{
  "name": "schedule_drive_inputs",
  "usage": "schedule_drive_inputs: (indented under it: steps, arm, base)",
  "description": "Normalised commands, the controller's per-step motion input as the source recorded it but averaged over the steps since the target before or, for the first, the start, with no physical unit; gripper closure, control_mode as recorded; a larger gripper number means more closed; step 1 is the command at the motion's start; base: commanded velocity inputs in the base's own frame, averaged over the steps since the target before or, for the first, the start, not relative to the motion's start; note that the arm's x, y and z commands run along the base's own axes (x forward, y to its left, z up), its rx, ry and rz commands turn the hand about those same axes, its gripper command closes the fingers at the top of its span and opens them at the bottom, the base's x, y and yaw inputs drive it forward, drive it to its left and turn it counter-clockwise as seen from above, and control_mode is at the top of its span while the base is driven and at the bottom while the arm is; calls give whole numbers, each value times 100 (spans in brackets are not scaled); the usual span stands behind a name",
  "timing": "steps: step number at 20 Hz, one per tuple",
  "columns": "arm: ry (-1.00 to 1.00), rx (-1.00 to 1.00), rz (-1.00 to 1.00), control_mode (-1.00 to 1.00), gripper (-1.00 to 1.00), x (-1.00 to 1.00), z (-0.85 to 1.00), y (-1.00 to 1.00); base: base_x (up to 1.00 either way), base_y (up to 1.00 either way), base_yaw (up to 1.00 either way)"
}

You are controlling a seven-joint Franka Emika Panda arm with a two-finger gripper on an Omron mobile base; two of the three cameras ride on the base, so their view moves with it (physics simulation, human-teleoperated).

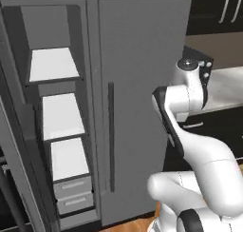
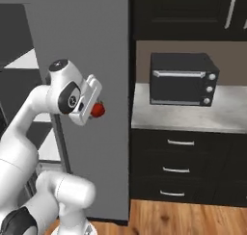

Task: Take the lime, peach, and bell pepper from the freezer and place them in the bowl on the counter.

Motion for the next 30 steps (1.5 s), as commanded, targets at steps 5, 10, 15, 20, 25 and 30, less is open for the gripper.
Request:
schedule_drive_inputs:
  steps: [5, 10, 15, 20, 25, 30]
  arm:
    - [0, 0, 0, 100, 100, 0, 0, 0]
    - [0, 0, 0, 100, 100, 0, 0, 0]
    - [0, 0, 0, 100, 100, 0, 0, 0]
    - [0, 0, 0, 100, 100, 0, 0, 0]
    - [0, 0, 0, 100, 100, 0, 0, 0]
    - [0, 0, 0, 100, 100, 0, 0, 0]
  base:
    - [69, -100, 0]
    - [-5, -100, -9]
    - [0, -100, -20]
    - [0, -100, -25]
    - [5, -100, -31]
    - [56, -100, -23]
